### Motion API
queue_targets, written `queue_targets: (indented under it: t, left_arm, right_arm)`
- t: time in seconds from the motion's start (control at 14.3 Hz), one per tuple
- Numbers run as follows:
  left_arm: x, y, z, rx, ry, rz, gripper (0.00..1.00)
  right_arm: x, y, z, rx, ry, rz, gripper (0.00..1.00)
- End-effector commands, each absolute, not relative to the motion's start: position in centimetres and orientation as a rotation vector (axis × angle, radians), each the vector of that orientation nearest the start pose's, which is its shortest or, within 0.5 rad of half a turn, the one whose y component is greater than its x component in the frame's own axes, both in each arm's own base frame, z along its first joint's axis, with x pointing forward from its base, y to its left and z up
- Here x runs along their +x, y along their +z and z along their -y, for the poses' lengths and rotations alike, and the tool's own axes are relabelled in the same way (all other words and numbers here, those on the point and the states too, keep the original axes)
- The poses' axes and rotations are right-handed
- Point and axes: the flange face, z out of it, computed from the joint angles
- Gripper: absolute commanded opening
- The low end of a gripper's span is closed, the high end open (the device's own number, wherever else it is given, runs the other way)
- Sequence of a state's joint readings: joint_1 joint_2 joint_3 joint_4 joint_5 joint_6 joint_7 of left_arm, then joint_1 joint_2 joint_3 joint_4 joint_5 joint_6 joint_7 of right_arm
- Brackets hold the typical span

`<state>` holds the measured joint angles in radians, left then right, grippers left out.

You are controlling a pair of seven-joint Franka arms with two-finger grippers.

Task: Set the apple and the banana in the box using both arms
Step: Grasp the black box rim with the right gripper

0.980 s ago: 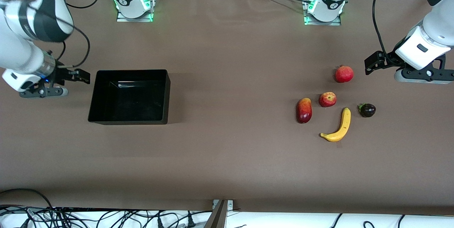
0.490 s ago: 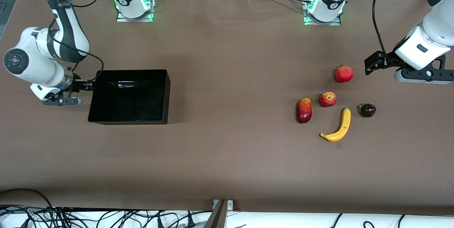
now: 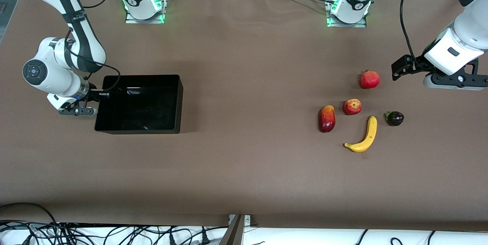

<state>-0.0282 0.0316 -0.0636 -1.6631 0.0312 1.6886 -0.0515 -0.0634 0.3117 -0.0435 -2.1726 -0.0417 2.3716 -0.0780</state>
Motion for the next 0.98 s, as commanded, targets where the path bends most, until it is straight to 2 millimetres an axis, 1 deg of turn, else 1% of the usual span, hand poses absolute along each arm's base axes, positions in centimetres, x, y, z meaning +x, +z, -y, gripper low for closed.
queue_targets:
  t: [0.0,0.14,0.28,0.35,0.42,0.49,0.56,0.63,0.7,0.77,0.84,0.91]
  left_arm:
    - [57.3,58.0,5.0,-3.094,0.002,-0.088,1.00]
    - [57.3,57.9,5.0,-3.094,0.004,-0.088,1.00]
    - [57.3,58.0,5.0,-3.094,0.002,-0.088,1.00]
    - [57.3,58.0,5.0,-3.094,0.002,-0.088,1.00]
    - [57.3,58.0,5.0,-3.094,0.002,-0.088,1.00]
    - [57.3,57.9,5.0,-3.094,0.004,-0.088,1.00]
    - [57.3,57.9,5.0,-3.094,0.004,-0.088,1.00]
    - [57.3,58.0,5.0,-3.094,0.002,-0.091,1.00]
    - [57.3,57.9,4.9,-3.094,0.004,-0.088,1.00]
    - [57.3,57.9,4.9,-3.094,0.004,-0.088,1.00]
    - [57.3,57.9,4.8,-3.094,0.004,-0.086,1.00]
    - [57.3,57.9,4.8,-3.094,0.004,-0.086,1.00]
  right_arm:
    - [54.7,23.9,6.3,-3.155,0.168,-0.018,0.00]
    - [55.1,24.4,6.1,-3.155,0.153,-0.013,0.00]
    - [55.5,24.9,5.6,-3.149,0.137,-0.005,0.00]
    - [55.8,25.3,5.0,-3.125,0.121,-0.020,0.00]
    - [56.5,26.3,2.8,-3.101,0.089,0.012,0.00]
    - [57.1,27.2,1.2,-3.089,0.097,0.047,0.00]
    - [58.1,28.8,-0.1,-3.079,0.088,0.070,0.00]
    - [59.2,30.6,-2.4,-3.064,0.088,0.120,0.00]
    - [60.3,32.7,-4.2,-3.047,0.080,0.133,0.00]
    - [61.0,34.4,-6.1,-3.039,0.084,0.143,0.00]
    - [61.6,36.0,-8.5,-3.033,0.074,0.175,0.00]
    - [62.0,37.1,-10.5,-3.029,0.064,0.199,0.00]
